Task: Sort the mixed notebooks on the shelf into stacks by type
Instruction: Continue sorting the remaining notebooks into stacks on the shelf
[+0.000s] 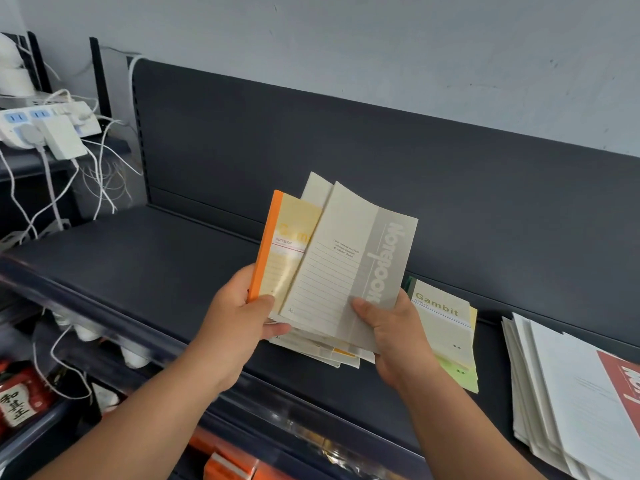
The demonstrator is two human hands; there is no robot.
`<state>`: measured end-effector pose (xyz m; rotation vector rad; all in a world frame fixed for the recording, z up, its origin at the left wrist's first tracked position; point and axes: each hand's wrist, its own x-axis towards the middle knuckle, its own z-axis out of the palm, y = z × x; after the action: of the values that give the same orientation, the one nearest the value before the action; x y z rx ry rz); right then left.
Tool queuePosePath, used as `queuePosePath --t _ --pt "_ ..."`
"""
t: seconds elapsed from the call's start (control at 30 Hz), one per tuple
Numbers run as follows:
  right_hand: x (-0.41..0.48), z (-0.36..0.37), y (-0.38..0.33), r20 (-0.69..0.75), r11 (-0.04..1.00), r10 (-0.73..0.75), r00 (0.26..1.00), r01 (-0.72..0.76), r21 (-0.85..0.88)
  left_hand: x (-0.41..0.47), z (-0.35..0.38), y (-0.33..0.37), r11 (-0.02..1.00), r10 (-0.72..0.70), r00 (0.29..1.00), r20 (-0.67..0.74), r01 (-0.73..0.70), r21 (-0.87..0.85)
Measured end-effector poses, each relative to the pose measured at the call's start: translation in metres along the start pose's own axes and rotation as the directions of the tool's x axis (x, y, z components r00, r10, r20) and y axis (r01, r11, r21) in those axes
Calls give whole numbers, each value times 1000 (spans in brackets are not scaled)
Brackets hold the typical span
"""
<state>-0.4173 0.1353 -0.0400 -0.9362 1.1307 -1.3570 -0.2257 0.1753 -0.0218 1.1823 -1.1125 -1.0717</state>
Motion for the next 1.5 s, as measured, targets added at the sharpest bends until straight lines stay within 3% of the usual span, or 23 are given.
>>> queuePosePath --t 0.2,0.37,0.53,0.63,0.77,1.07,1.23,1.3,1.37,1.43,1.5 --pt "19 -4 4 -101 994 -6 995 -5 -109 9 -7 -3 999 -38 994 -102 34 -37" --pt "32 1 5 -119 930 -55 991 8 -366 17 -19 -1 1000 0 978 -211 -2 -10" --pt "34 14 11 -70 728 -175 982 81 -681 25 -41 2 997 -21 923 -385 -9 -76" --pt "36 23 18 -19 555 -126 992 55 -830 27 -53 3 991 -49 901 -431 -10 -135" --pt "39 27 21 53 407 -98 994 89 -909 29 -57 6 979 -72 894 -442 -22 -203" --pt "37 31 8 114 243 -18 993 115 -963 34 -46 17 935 -76 885 -459 -96 -340" --pt "39 27 8 66 389 -12 998 66 -919 36 -41 25 918 -62 901 -429 -118 -380" --pt "34 29 4 5 653 -86 996 61 -755 34 -35 24 917 -101 928 -359 -54 -396" --pt "30 32 -4 -23 813 -182 983 138 -566 32 -26 20 913 -152 947 -283 25 -406" --pt "30 35 -15 -8 948 -60 998 55 -313 31 -17 14 909 -198 957 -212 99 -404" --pt "30 34 -25 48 986 138 989 -132 -106 30 -11 11 907 -227 962 -148 154 -393"
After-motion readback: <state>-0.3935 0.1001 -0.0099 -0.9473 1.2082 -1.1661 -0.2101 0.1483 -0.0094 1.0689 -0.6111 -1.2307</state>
